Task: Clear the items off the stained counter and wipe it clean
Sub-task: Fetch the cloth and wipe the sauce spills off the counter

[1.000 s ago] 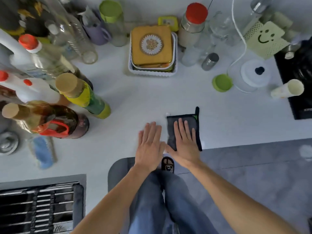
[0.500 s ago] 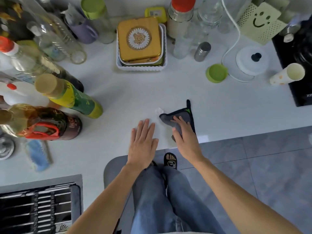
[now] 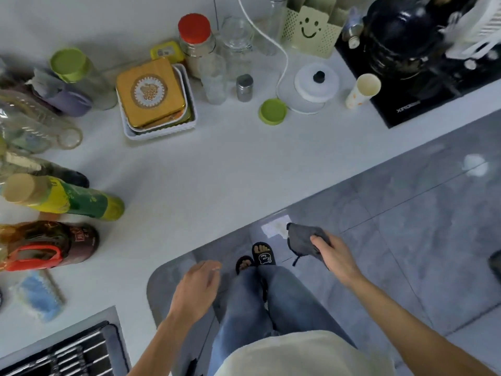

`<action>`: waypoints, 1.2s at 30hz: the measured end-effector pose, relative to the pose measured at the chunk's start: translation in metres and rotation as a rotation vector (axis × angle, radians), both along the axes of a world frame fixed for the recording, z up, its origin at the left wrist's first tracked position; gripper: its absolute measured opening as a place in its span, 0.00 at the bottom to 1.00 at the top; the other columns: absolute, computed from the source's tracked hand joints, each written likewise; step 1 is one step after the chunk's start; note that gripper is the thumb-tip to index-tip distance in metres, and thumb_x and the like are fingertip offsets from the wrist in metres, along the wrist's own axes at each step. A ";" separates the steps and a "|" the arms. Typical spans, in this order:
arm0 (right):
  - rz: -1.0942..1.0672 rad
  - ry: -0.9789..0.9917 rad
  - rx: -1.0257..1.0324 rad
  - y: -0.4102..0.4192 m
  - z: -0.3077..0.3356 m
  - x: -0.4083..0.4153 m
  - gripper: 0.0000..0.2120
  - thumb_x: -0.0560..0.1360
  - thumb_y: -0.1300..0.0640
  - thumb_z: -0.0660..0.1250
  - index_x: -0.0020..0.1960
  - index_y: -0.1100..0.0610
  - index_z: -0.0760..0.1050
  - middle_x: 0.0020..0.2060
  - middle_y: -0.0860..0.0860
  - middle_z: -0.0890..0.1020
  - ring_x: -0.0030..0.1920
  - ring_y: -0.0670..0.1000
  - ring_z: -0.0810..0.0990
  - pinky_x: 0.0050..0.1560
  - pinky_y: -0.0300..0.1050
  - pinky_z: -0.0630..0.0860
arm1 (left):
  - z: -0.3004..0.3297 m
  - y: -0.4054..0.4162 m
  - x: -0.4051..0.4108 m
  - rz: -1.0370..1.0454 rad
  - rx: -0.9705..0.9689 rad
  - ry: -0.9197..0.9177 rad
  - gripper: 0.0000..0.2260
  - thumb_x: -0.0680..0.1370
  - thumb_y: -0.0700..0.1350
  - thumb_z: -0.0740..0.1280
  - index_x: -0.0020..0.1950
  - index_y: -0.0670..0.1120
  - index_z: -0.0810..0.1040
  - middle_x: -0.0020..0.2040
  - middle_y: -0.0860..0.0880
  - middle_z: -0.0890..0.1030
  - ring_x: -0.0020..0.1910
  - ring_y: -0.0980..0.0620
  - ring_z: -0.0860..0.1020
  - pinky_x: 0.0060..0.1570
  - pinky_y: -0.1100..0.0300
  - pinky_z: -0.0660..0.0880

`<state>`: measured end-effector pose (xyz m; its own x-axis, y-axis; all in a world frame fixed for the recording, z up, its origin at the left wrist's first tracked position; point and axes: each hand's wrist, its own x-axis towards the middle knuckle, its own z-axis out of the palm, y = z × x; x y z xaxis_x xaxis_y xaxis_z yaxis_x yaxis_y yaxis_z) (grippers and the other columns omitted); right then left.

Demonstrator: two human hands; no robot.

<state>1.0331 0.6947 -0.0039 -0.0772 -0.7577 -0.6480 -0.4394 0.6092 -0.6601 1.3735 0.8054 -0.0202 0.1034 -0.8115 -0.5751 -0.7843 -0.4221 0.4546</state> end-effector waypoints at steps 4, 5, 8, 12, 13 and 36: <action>-0.125 0.099 0.132 0.055 -0.011 -0.056 0.07 0.81 0.58 0.65 0.52 0.49 0.82 0.46 0.46 0.86 0.53 0.51 0.85 0.45 0.34 0.78 | -0.020 0.002 -0.018 -0.049 0.189 0.062 0.11 0.85 0.49 0.62 0.59 0.61 0.82 0.52 0.54 0.86 0.51 0.52 0.85 0.52 0.54 0.82; -0.159 0.128 0.153 0.072 -0.011 -0.068 0.08 0.81 0.59 0.65 0.54 0.50 0.81 0.46 0.46 0.85 0.53 0.51 0.84 0.41 0.27 0.75 | -0.024 -0.001 -0.024 -0.093 0.228 0.065 0.12 0.85 0.48 0.62 0.64 0.57 0.83 0.57 0.52 0.87 0.55 0.51 0.85 0.56 0.55 0.81; -0.282 0.201 0.229 0.127 -0.009 -0.097 0.08 0.82 0.59 0.64 0.57 0.53 0.80 0.47 0.51 0.85 0.51 0.54 0.84 0.40 0.31 0.73 | -0.033 -0.022 -0.050 -0.280 0.300 0.051 0.14 0.87 0.49 0.59 0.68 0.54 0.81 0.63 0.50 0.86 0.62 0.48 0.83 0.63 0.53 0.79; -0.447 0.249 0.350 0.197 -0.007 -0.120 0.10 0.82 0.62 0.64 0.60 0.59 0.81 0.51 0.58 0.85 0.45 0.51 0.82 0.43 0.43 0.76 | -0.029 -0.067 -0.106 -0.462 0.284 0.072 0.16 0.88 0.50 0.57 0.70 0.53 0.81 0.65 0.51 0.85 0.64 0.48 0.82 0.63 0.57 0.77; -0.477 0.253 0.380 0.212 -0.007 -0.123 0.10 0.82 0.62 0.63 0.60 0.60 0.81 0.53 0.60 0.85 0.47 0.54 0.82 0.47 0.45 0.76 | -0.026 -0.078 -0.122 -0.496 0.272 0.084 0.16 0.88 0.50 0.57 0.69 0.52 0.81 0.64 0.50 0.85 0.63 0.48 0.82 0.62 0.57 0.77; -0.988 0.071 0.280 0.131 -0.013 -0.357 0.14 0.83 0.57 0.62 0.65 0.61 0.78 0.56 0.60 0.83 0.54 0.60 0.81 0.55 0.52 0.76 | -0.019 -0.226 -0.338 -0.945 0.344 -0.278 0.10 0.85 0.43 0.63 0.56 0.53 0.83 0.59 0.48 0.87 0.60 0.47 0.84 0.56 0.62 0.75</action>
<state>0.6764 0.8252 -0.0170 -0.6292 -0.1577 -0.7610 0.3087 0.8479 -0.4310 1.0360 0.5793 -0.0390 -0.3239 -0.4275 -0.8440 -0.9213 0.3453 0.1787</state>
